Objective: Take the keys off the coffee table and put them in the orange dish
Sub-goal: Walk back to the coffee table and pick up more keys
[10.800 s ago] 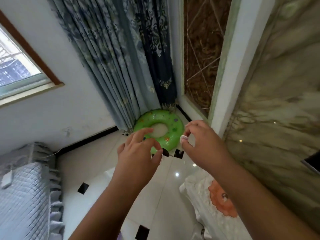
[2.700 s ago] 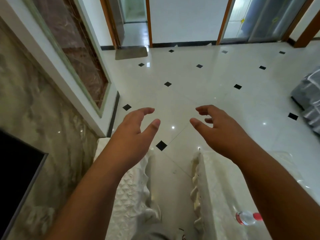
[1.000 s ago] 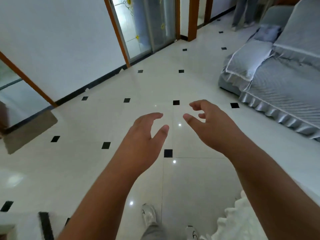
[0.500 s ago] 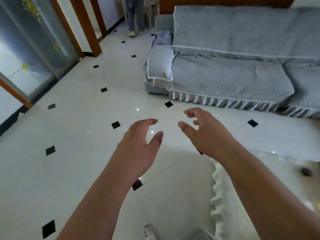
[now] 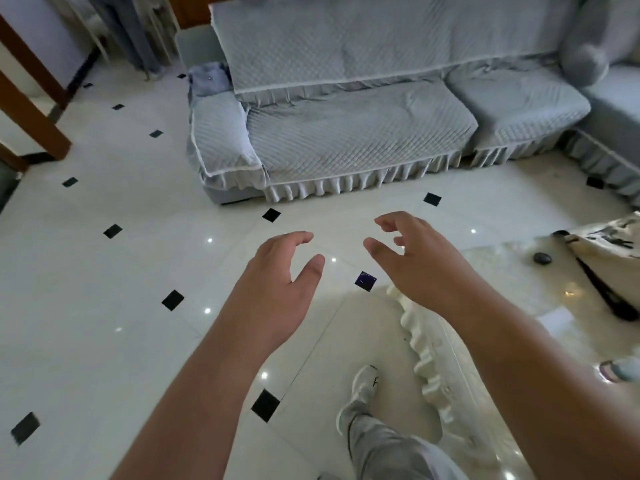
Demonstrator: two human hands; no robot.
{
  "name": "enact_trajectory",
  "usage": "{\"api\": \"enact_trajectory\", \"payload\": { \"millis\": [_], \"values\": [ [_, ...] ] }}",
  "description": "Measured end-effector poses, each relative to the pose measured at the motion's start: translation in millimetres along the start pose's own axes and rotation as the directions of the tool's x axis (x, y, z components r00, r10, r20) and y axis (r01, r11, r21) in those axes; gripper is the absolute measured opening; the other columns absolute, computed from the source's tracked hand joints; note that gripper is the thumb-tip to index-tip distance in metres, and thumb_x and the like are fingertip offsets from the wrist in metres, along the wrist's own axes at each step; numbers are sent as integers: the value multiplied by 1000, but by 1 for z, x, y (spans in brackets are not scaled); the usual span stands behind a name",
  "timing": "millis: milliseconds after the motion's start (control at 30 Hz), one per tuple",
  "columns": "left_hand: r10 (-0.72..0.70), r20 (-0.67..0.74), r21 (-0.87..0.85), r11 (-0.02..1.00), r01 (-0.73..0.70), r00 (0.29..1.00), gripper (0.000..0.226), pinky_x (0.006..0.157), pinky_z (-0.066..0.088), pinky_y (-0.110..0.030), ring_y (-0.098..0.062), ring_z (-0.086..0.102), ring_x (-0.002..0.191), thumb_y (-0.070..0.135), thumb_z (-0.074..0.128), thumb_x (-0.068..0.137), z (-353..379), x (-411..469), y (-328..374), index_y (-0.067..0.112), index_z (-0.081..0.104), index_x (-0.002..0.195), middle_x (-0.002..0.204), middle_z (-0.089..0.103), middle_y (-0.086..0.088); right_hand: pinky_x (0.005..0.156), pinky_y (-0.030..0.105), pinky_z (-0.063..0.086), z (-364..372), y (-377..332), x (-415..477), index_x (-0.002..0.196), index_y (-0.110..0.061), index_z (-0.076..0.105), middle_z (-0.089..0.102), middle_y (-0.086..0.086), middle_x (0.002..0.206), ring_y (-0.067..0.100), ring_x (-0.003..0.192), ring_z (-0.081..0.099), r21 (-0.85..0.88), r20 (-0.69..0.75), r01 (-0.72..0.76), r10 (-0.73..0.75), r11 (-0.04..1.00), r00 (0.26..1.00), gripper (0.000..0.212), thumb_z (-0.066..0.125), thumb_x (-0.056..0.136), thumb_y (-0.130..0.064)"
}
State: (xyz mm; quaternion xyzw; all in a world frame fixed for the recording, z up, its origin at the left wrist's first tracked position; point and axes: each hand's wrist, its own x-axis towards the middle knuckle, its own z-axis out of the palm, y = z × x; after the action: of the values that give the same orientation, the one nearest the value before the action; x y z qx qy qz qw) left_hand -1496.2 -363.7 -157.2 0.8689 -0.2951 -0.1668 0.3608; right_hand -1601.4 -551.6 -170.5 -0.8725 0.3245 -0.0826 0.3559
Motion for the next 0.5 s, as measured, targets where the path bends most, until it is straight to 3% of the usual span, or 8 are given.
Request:
{"api": "enact_trajectory", "payload": {
  "millis": [233,400,500],
  "values": [
    [45,58,77,996,-50,997,40,90,29,-22,4,39,123,54,47,92,10,100,17,48,44,131,127,41,24,86,32,45,-2,23,91,134,-35,47,49,-16,136,5,106,55,85,-54,-46,51,995,997,48,50,92,-58],
    [114,67,153,981,-123,991,38,86,30,-21,6,41,116,54,47,91,26,171,42,49,46,129,132,45,19,90,35,49,-20,44,157,133,-35,48,50,-14,135,8,112,56,138,-75,-74,85,988,994,48,51,91,-57],
    [173,100,148,971,-187,980,38,93,32,-23,5,40,124,53,49,91,39,205,65,47,47,128,135,46,18,91,36,48,-45,57,182,133,-35,48,52,-15,133,7,108,56,163,-135,-92,115,982,984,48,52,90,-57]
  ]
}}
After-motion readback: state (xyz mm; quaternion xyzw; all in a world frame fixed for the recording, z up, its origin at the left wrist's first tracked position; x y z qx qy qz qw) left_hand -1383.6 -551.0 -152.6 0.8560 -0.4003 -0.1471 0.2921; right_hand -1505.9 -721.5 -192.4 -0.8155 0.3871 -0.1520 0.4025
